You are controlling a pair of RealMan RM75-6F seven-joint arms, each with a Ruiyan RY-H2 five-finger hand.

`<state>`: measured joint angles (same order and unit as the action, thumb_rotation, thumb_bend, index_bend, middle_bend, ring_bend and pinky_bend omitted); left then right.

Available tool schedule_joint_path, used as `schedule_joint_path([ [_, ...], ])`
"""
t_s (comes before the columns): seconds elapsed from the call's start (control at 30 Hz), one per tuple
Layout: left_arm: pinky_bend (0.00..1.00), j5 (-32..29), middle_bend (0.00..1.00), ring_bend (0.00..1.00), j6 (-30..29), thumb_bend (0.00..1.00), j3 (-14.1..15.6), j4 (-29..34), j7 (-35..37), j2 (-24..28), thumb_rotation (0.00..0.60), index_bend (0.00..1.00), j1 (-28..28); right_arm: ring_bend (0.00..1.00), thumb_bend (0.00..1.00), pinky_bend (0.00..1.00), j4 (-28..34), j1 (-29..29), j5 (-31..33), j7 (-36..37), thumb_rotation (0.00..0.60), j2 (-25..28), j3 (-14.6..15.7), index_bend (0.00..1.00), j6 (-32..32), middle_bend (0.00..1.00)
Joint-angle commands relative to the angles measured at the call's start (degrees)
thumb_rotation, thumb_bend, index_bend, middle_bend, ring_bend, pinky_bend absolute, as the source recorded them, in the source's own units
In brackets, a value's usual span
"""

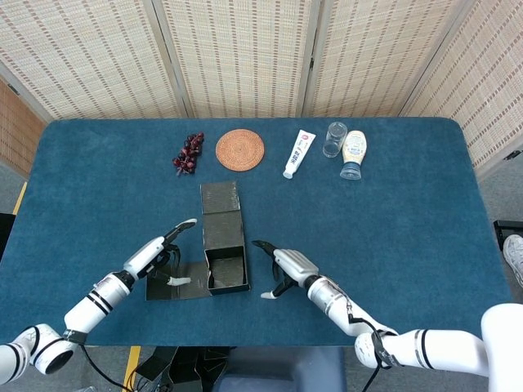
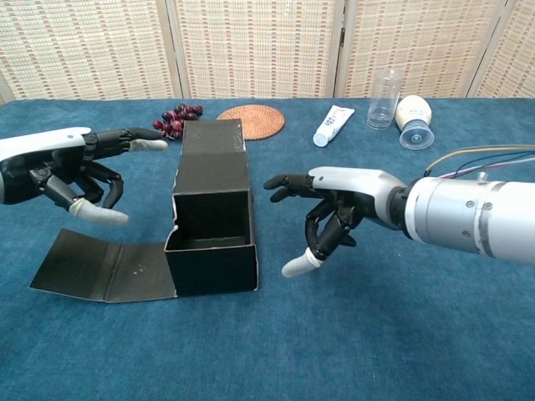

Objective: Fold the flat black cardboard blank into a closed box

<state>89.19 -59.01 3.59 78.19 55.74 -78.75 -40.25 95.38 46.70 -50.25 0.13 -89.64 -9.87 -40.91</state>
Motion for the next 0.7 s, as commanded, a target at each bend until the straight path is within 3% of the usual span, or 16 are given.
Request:
schedule_joint_path([
  [0.03,0.92,0.13,0.0,0.6,-0.69,0.14,-0.38,0.35,-0.31,0.37,0.6,0.0,0.46,0.6,0.0,0.82,-0.9,0.27,0.9,0.36,0.6,-1.17,-0.23,0.0,-0.15,0.04],
  [0.33,0.92,0.34,0.0,0.6,-0.94,0.14,-1.24,0.63,-0.2,1.07,0.6,0.0,0.93,0.59,0.0,0.82,-1.86,0.28,2.17,1.85,0.6,-2.6,-0.91,0.0,0.16,0.04],
  [0.7,0.92,1.22,0.0,0.6,-1.9,0.14,-1.44,0.92,1.07,1.87,0.6,0.0,1.79,0.59,0.0,0.83,-6.48,1.94,4.17,-0.65,0.6,-9.79,-1.57,0.0,-2.89,0.04],
])
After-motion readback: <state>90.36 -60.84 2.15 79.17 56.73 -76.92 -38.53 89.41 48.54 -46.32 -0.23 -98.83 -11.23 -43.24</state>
